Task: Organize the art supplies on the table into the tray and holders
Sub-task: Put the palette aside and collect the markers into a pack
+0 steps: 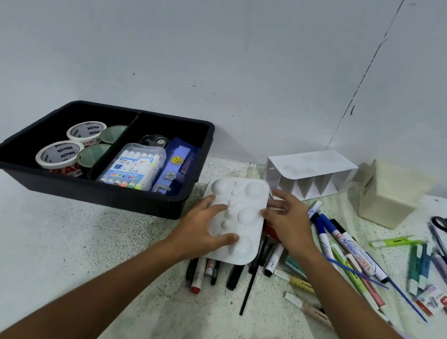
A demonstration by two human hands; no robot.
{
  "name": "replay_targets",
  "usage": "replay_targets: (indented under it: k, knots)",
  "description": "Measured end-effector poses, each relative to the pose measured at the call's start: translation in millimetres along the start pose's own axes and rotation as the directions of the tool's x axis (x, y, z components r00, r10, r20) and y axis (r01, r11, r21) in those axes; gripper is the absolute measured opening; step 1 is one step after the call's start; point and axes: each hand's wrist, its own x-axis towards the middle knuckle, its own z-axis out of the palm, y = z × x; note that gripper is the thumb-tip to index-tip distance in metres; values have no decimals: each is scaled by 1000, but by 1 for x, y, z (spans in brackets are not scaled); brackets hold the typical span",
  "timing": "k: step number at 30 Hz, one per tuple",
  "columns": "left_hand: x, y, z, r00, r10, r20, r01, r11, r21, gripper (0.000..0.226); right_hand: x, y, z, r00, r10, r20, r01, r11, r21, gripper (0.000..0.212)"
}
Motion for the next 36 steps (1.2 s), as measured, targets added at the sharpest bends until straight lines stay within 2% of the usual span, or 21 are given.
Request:
replay_targets:
  k: [4,8,11,13,17,20,24,28,30,33,36]
  knots:
    - [0,12,-1,1000,-2,-6,2,1000,-6,81,2,-8,-2,980,184,77,-199,931,306,52]
    - [0,42,-1,999,31,24,-31,1000,-3,96,-3,-15,-6,962,216,169,-271,847,458,44]
    - [5,62,2,997,25,67,-19,996,-85,104,-4,-19,-9,956,199,217,-284,819,499,38]
    - [7,69,4,999,29,45,-20,984,-177,100,-3,-21,-9,954,193,230,-290,795,533,34]
    - [8,73,2,999,4,-47,-21,930,-366,85,-2,-23,-8,947,159,280,-301,750,589,26]
    - [6,74,-1,994,22,-110,-69,895,-441,69,-3,-21,-7,940,126,318,-293,777,557,25]
    - [1,77,-15,986,15,-167,-100,852,-513,50,-4,-18,1,945,144,294,-283,810,513,24]
    - [3,69,-28,980,-61,-187,-86,724,-685,49,-9,-14,16,962,135,238,-227,879,418,24]
    - [5,65,-35,971,-128,-202,-77,635,-769,48,-13,-16,22,976,69,209,-135,937,322,35]
    - [7,61,-44,964,-205,-172,-76,405,-911,43,-18,-19,30,964,-6,266,-64,966,251,56]
    - [7,59,-50,969,-206,-134,-98,179,-979,52,-19,-20,35,925,-7,379,-123,940,318,70]
